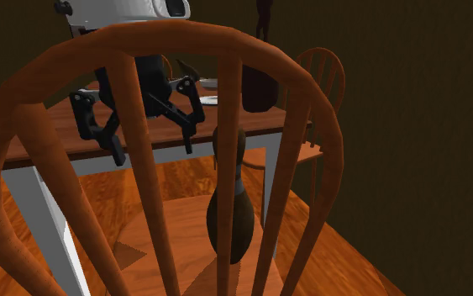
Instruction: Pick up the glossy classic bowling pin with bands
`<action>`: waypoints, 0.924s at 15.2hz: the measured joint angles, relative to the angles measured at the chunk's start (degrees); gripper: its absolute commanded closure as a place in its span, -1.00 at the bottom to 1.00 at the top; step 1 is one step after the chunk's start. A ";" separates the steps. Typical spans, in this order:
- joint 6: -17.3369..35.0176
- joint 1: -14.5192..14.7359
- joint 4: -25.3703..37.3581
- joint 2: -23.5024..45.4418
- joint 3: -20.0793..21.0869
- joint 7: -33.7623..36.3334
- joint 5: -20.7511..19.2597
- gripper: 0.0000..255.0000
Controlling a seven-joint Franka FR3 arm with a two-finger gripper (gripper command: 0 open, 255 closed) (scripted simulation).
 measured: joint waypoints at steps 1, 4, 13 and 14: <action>0.00 0.00 0.00 0.00 0.00 0.00 0.00 -1.00; 1.09 -0.88 2.50 3.66 -2.06 -1.87 -0.92 -1.00; 4.13 -3.80 14.15 18.53 -11.73 -11.55 -3.14 -1.00; 4.25 -4.03 15.95 20.53 -12.75 -12.69 -3.08 -1.00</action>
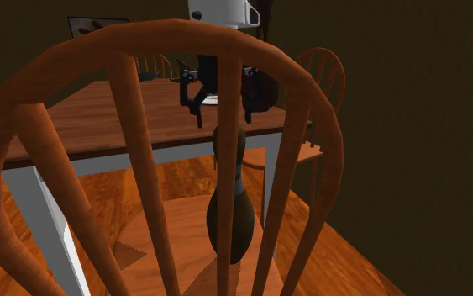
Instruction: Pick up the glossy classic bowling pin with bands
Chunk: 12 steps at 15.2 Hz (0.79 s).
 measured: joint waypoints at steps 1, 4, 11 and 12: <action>0.21 -0.16 1.01 1.28 -0.69 -0.76 0.08 -1.00; 1.58 -0.26 0.68 2.38 -1.20 -1.20 0.17 -1.00; 5.58 -0.38 -3.47 2.16 -1.46 -1.09 -0.02 1.00; 5.71 -0.38 -3.56 2.13 -1.45 -1.07 -0.02 1.00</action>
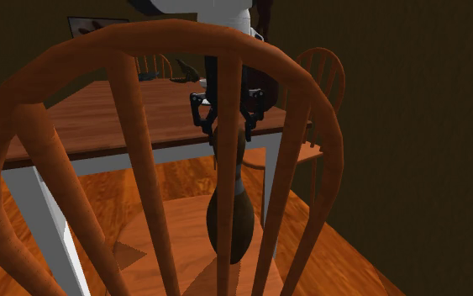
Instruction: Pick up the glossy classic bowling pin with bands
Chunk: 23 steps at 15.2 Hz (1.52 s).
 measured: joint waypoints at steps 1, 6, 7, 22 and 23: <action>0.07 0.00 -0.05 -0.05 0.00 0.00 -0.01 1.00; 0.17 -0.01 -0.11 -0.09 -0.01 -0.02 0.00 1.00; 0.18 0.00 -0.09 -0.06 0.00 0.00 0.00 1.00; -9.83 0.25 11.36 1.80 0.31 -0.65 0.52 1.00; -10.65 0.24 12.50 2.13 0.25 -0.82 0.56 1.00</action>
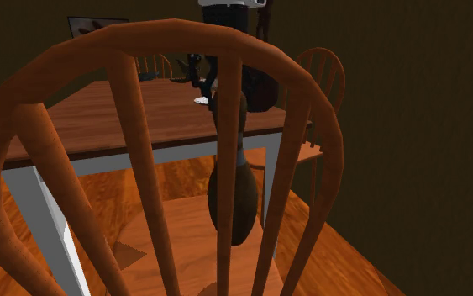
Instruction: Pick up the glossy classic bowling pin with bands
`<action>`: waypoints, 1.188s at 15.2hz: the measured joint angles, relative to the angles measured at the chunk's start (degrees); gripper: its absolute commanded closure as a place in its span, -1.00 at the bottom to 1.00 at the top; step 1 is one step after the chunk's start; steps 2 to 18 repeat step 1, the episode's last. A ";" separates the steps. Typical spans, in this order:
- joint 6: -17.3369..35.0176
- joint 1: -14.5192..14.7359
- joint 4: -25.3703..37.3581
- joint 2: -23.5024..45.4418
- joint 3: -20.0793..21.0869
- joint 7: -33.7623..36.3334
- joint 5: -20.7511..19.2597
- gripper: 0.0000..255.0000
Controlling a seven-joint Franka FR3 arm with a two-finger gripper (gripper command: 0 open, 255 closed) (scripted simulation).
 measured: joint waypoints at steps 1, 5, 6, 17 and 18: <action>-0.44 0.01 0.32 -0.12 0.05 0.02 -0.01 1.00; -0.44 0.01 0.32 -0.12 0.05 0.02 -0.01 1.00; -0.44 0.01 0.32 -0.12 0.05 0.02 -0.01 1.00; -0.44 0.01 0.32 -0.12 0.05 0.02 -0.01 1.00; -0.44 0.01 0.32 -0.12 0.05 0.02 -0.01 1.00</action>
